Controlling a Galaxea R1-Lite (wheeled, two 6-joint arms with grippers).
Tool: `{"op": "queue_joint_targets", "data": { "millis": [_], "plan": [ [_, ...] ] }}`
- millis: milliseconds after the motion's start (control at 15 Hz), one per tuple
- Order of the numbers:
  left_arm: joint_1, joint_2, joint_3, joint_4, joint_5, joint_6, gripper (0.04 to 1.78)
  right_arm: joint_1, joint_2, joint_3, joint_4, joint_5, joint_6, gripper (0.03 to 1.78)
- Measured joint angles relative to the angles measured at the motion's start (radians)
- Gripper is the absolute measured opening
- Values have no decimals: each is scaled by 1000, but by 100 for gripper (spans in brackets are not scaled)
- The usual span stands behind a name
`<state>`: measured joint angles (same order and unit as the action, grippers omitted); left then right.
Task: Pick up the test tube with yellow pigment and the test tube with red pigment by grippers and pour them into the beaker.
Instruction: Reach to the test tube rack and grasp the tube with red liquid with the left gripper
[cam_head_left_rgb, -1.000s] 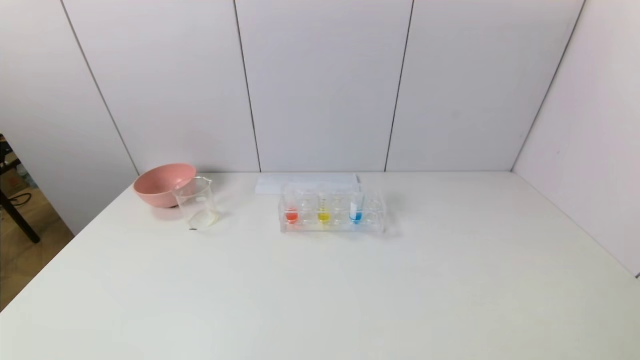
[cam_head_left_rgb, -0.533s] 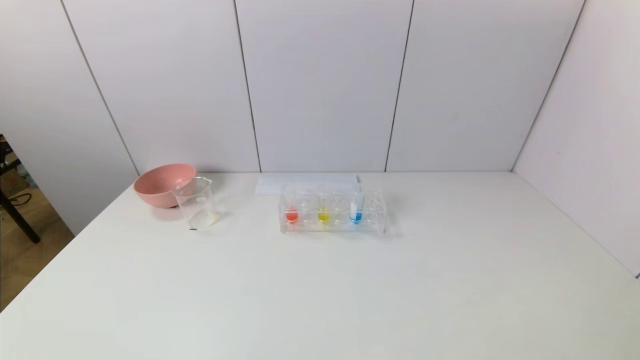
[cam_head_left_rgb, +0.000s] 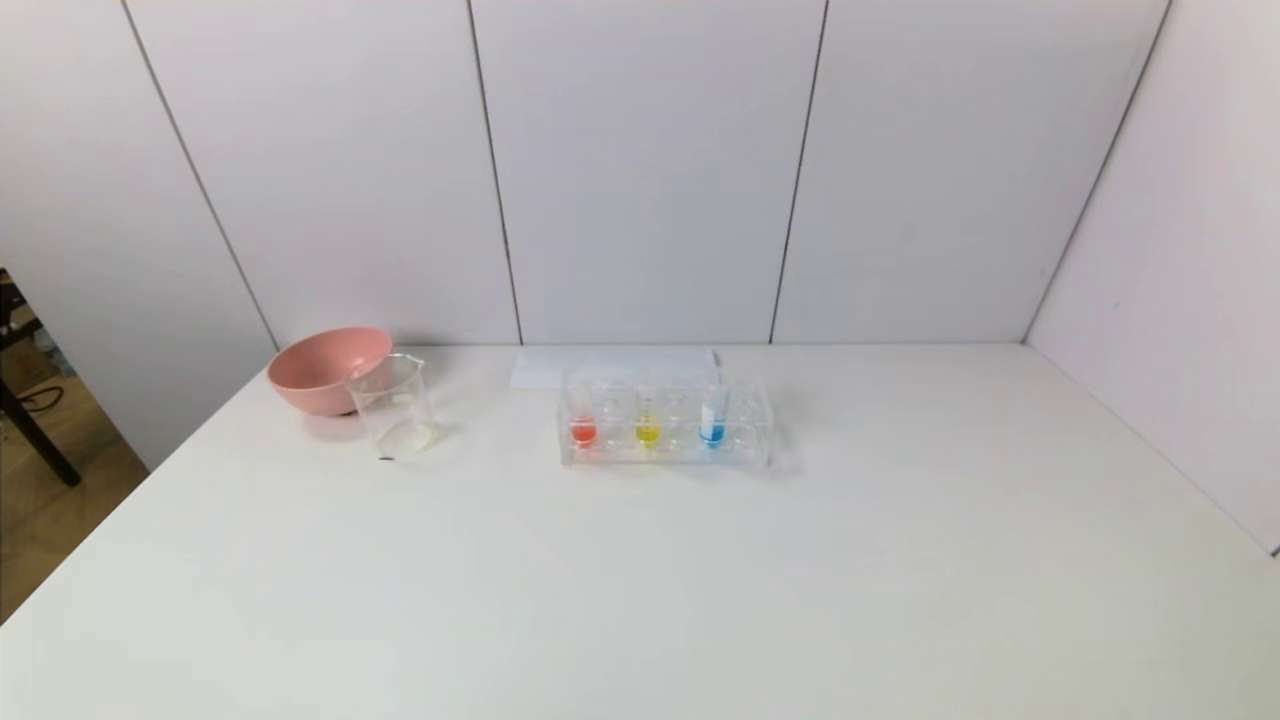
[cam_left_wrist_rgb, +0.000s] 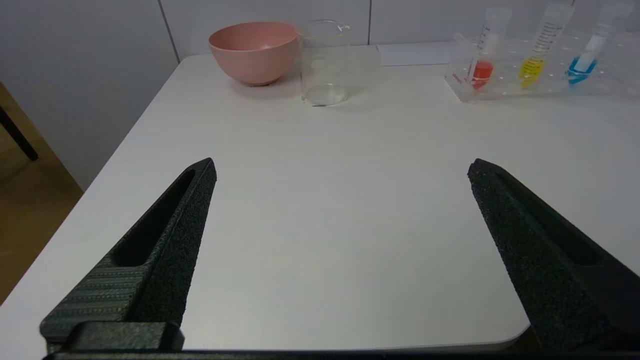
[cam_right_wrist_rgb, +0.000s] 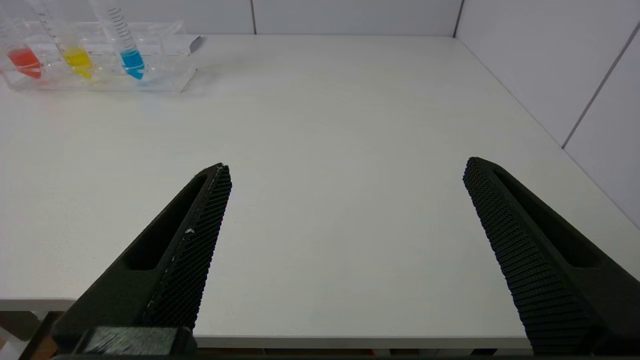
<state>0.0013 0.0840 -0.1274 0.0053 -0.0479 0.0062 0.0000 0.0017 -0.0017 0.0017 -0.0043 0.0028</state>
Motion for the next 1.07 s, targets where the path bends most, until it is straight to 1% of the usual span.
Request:
{"op": "queue_joint_targets", "data": {
  "millis": [267, 400, 733, 1067],
  "plan": [
    [0, 157, -117, -18, -56, -2, 176, 0, 0, 0, 0, 0, 0, 170],
    [0, 252, -160, -61, -71, -3, 176, 0, 0, 0, 0, 0, 0, 170],
    [-10, 552, -205, -332, -127, -13, 176, 0, 0, 0, 0, 0, 0, 170],
    [-90, 864, -254, -560, -132, -56, 176, 0, 0, 0, 0, 0, 0, 170]
  ]
}}
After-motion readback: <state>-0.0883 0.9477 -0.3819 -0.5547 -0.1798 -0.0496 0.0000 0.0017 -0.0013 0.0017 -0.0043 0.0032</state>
